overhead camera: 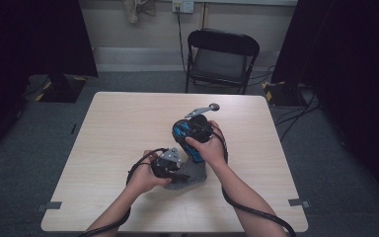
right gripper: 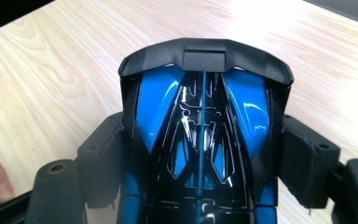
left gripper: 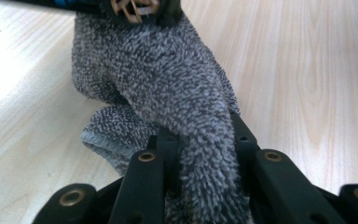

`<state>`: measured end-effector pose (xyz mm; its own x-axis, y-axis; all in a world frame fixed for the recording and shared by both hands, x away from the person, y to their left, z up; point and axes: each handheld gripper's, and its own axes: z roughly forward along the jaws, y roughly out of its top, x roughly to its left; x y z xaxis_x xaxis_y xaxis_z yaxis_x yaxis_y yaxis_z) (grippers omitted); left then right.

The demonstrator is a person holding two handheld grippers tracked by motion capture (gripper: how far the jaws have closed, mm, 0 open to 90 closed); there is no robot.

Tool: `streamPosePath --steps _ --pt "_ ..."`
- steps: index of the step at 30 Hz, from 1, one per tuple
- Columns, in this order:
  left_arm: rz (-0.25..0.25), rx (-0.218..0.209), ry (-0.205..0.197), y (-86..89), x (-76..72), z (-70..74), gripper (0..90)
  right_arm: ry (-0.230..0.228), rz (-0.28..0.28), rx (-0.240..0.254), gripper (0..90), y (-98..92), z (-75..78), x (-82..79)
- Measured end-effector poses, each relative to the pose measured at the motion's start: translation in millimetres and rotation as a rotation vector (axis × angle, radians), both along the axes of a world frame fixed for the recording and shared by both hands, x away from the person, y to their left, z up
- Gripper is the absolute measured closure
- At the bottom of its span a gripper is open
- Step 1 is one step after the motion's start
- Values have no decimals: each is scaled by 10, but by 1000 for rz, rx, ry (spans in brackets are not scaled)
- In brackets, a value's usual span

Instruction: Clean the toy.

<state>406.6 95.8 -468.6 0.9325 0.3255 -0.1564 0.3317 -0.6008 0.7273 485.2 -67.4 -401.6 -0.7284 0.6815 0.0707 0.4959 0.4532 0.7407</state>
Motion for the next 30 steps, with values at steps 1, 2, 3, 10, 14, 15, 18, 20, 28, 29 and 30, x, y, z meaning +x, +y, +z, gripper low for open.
streamPosePath --steps 1,2,3,10,14,15,18,20,28,29,30 --pt "8 5 -7 29 12 0 726 1 -5 -1 257 -26 3 7" --pt "8 5 -7 29 12 0 725 1 -5 -1 257 -26 3 7" --pt "18 4 -6 64 23 0 725 1 -10 -2 257 -60 10 13" --pt "122 20 -31 398 118 83 726 9 -60 -9 257 -361 8 55" --pt "188 20 -41 588 196 97 726 16 -83 -22 257 -505 -48 72" --pt "210 23 -46 660 222 89 726 25 -92 -25 257 -572 -84 79" --pt "228 29 -43 723 245 77 726 36 -111 -30 257 -661 -142 96" --pt "248 37 -48 795 266 68 726 39 -116 -34 257 -690 -163 106" --pt "330 50 -46 1074 335 39 726 76 -167 -69 257 -931 -375 161" --pt "336 50 -44 1099 339 37 725 77 -176 -73 257 -964 -402 167" --pt "344 48 -47 1126 344 36 726 86 -182 -73 257 -999 -426 172"
